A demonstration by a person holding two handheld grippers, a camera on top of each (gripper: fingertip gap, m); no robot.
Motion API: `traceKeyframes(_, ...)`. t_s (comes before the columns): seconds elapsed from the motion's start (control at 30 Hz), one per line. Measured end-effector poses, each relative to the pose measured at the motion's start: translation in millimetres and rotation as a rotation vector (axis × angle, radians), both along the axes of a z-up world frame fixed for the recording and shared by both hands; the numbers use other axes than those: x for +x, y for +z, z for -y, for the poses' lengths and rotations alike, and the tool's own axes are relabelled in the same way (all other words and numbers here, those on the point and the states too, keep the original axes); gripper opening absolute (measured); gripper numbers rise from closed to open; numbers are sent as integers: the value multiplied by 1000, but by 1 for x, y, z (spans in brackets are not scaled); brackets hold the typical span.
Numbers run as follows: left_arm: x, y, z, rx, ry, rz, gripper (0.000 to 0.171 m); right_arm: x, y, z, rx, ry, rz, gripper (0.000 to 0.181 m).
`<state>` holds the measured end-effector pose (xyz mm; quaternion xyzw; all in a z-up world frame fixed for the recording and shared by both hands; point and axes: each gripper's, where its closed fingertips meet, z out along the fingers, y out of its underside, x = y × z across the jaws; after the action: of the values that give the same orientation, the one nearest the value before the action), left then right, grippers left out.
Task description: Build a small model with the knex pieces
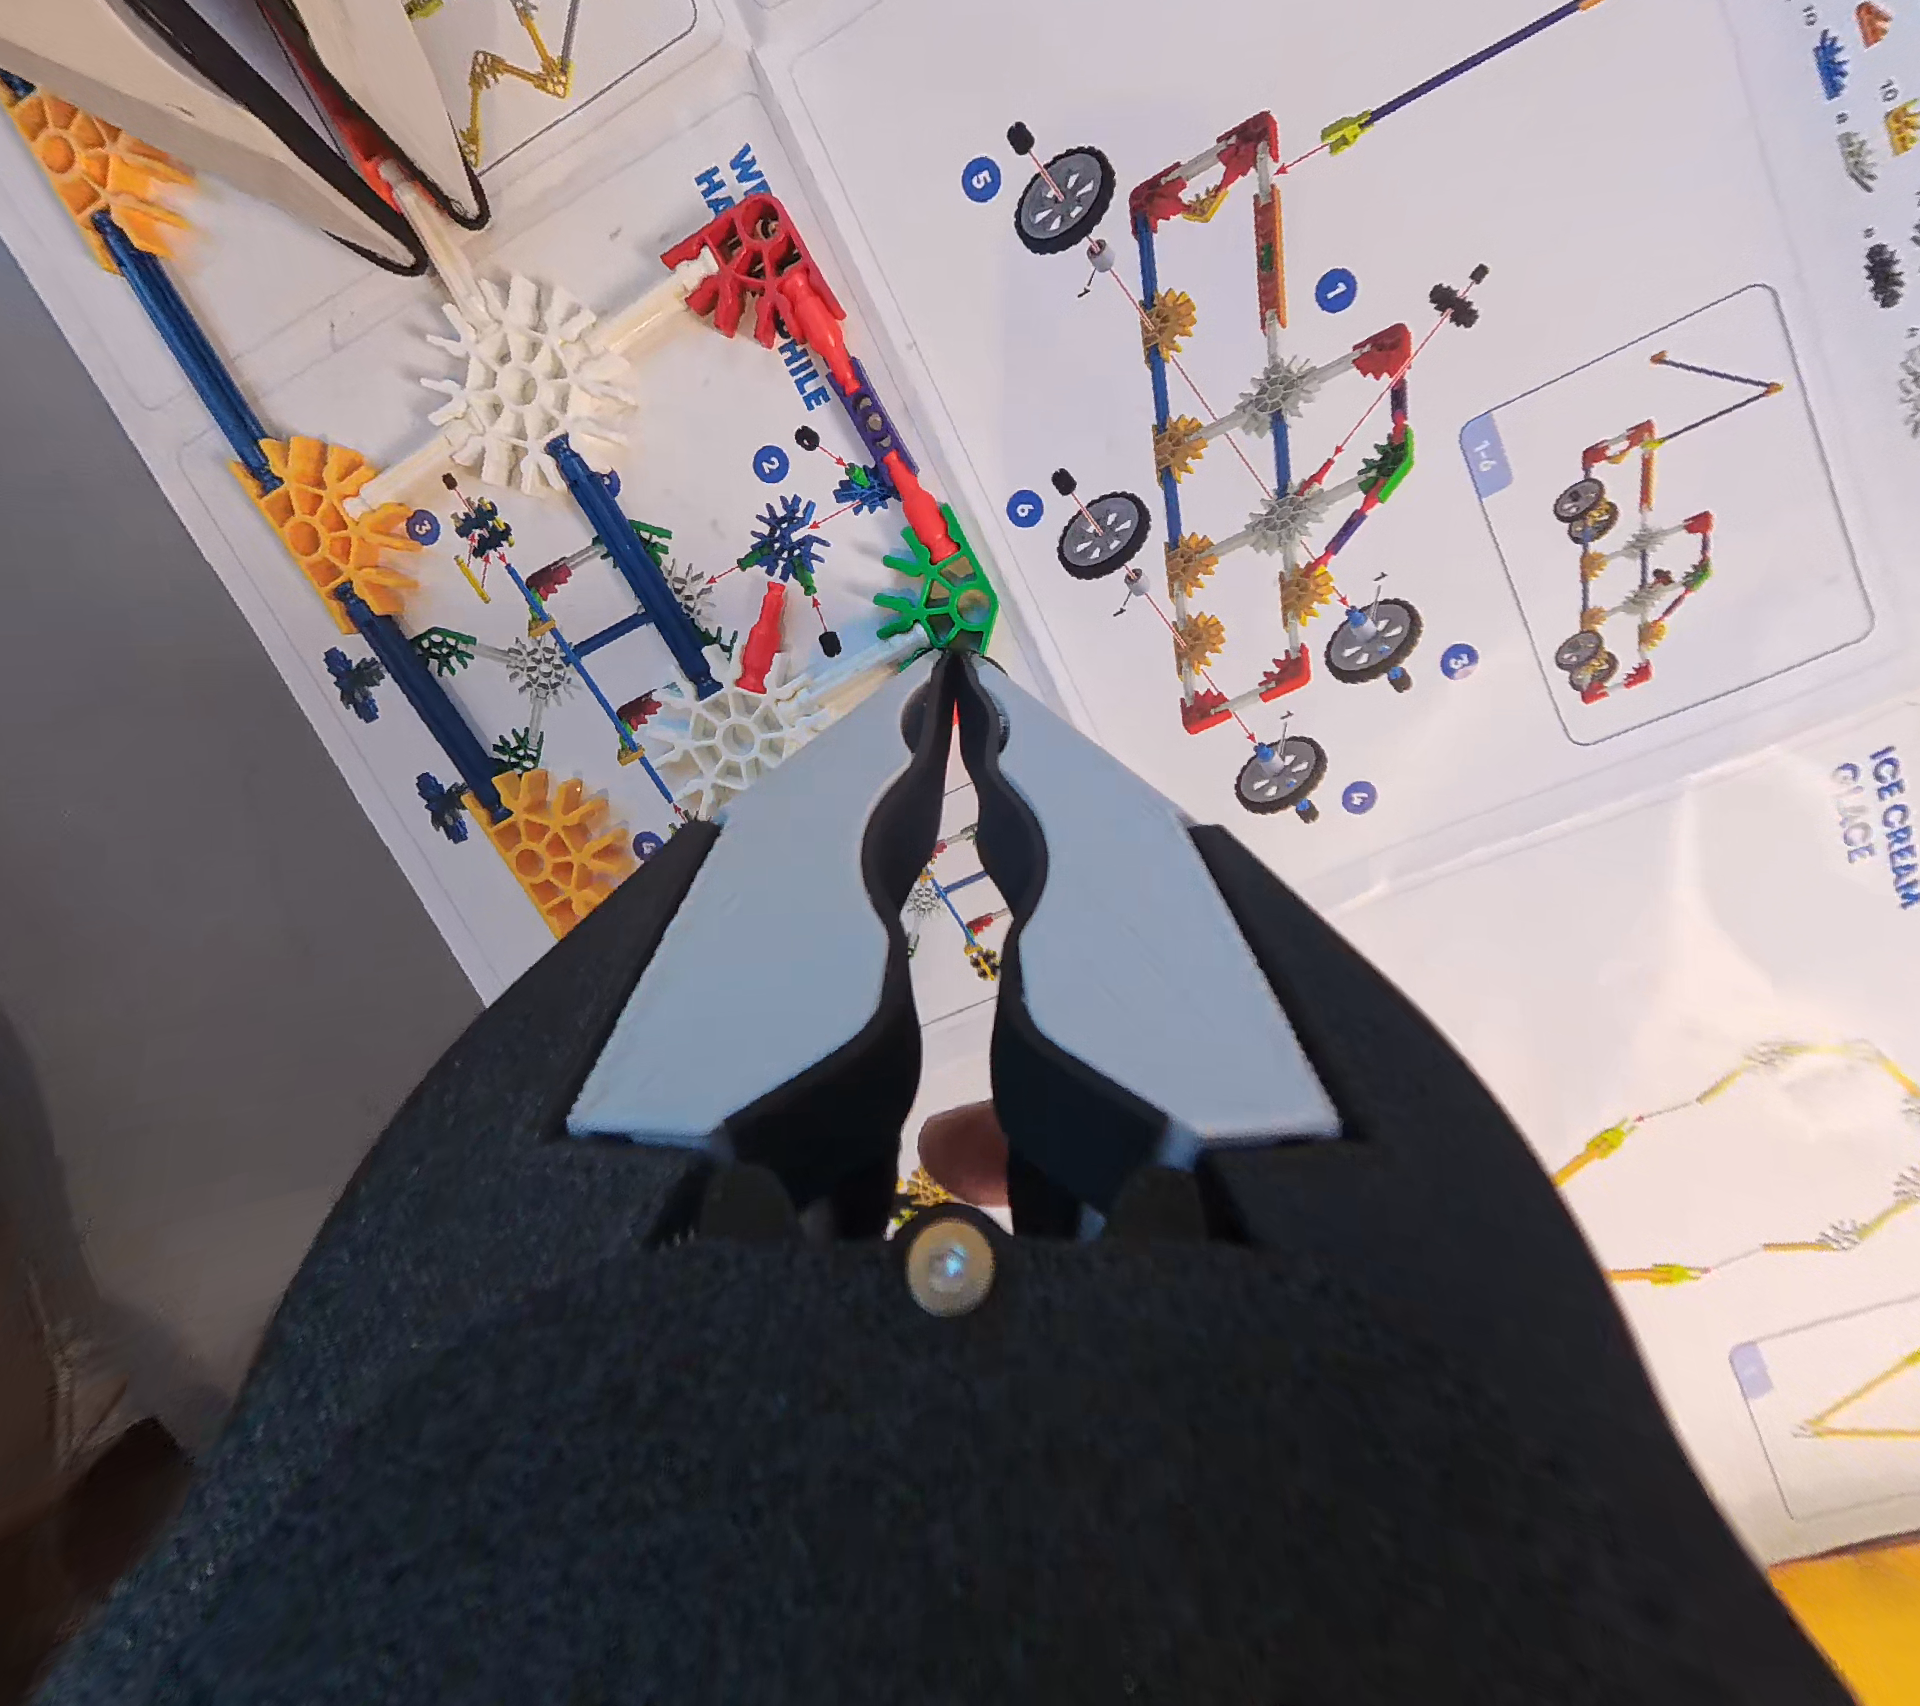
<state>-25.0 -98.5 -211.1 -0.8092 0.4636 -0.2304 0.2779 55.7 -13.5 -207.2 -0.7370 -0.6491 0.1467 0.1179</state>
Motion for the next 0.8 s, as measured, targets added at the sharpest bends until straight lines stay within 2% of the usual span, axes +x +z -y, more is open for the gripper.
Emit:
traceKeyframes(0.27, 1, 0, 1, -4, -11, 13, 5, 0, -1, 1, 24, 58, 45, 0)
traceKeyframes(0.47, 1, 0, 1, -9, -6, 19, 5, 0, 1, -2, 39, 64, -20, 0)
traceKeyframes(0.53, 1, 0, 1, -11, -6, 22, 5, -5, 14, -9, 52, 22, -115, 0)
traceKeyframes(0.67, 1, 0, 1, -12, -4, 25, 5, 1, 39, -19, 93, -51, -249, 17)
traceKeyframes(0.8, 1, 0, 1, -3, -12, 20, 5, 16, 16, -5, 46, -98, -278, 18)
